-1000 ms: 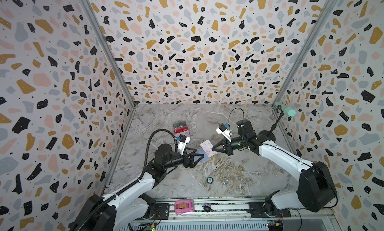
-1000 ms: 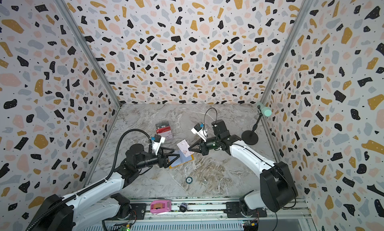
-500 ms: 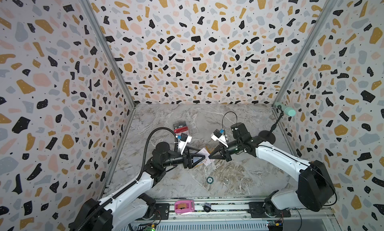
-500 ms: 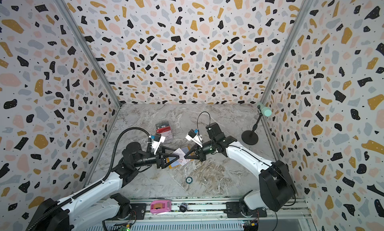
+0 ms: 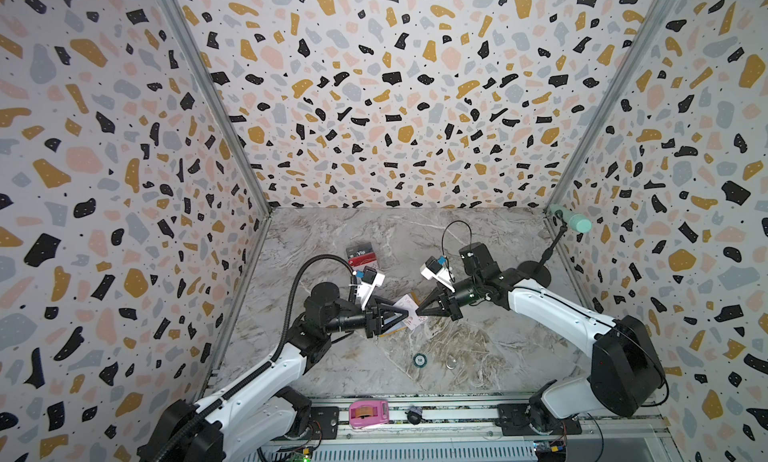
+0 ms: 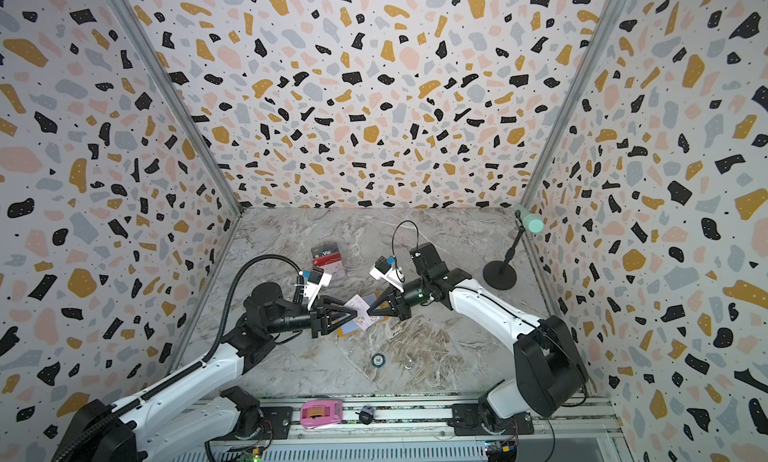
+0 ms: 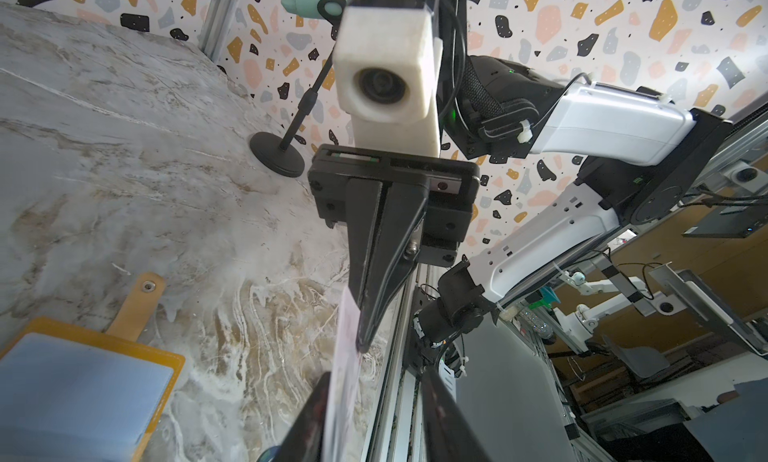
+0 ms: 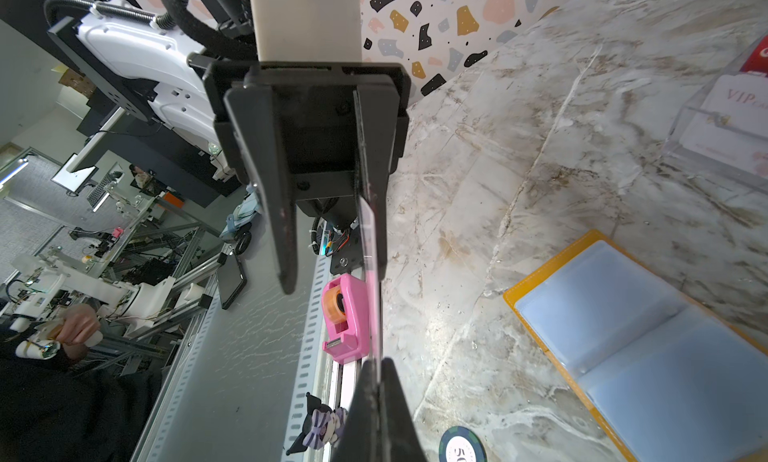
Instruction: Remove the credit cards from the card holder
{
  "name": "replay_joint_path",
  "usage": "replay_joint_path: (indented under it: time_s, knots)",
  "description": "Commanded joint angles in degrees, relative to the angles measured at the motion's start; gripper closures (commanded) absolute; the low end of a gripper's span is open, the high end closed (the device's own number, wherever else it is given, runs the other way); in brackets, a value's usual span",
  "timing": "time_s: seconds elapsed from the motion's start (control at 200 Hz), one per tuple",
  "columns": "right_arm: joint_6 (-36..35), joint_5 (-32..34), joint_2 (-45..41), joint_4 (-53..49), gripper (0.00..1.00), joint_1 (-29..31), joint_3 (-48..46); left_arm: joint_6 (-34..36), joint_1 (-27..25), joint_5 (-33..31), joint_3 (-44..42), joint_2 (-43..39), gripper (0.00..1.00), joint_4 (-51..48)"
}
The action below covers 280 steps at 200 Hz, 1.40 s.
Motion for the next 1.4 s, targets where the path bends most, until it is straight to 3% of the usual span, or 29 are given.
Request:
replay_joint_path:
  time_s: [0.0,0.29,0.35,0.501,0.561,0.646,0.861,1.056,1.151,1.396]
  knots:
    - [-1.22,-0.28,0.28,-1.62,1.00,0.17,2.25,1.37,0.18,1.38,2.41,0.53,0.73,0.48]
    - [-0.55,1.86,0.01,-1.54,1.00,0.06,2.23,1.27,0.18,1.12,2.76,1.35,0.92,0.76]
    - [0.09,2.65,-0.24,-1.02,0.93,0.07,2.15,1.26,0.14,0.78,2.89,1.41,1.00,0.70]
    - [2.79,4.56,-2.80,2.79,0.69,-0.44,0.27,1.28,0.18,-0.87,2.90,1.26,1.00,0.58]
    - [5.18,5.37,-4.69,6.07,0.55,-0.98,-1.60,1.27,0.18,-1.56,2.90,1.06,1.00,0.80]
    - [12.82,6.04,-8.52,17.00,0.41,-2.06,-6.72,1.40,0.16,-2.40,2.57,0.71,1.00,1.76]
    - [32.87,11.18,-17.72,46.37,0.21,-2.34,-21.42,-1.75,0.18,-5.44,1.63,0.81,1.00,8.35]
    - [48.35,19.40,-19.38,70.77,0.20,-0.12,-31.15,-7.44,0.18,-10.00,-0.79,0.68,1.00,20.14]
    - [51.09,23.13,-18.78,76.69,0.20,1.52,-32.82,-10.56,0.18,-12.56,-2.19,0.69,1.00,25.88]
    - [54.37,25.06,-14.78,83.76,0.29,4.02,-31.19,-13.89,0.17,-17.09,-2.82,-0.33,1.00,26.38]
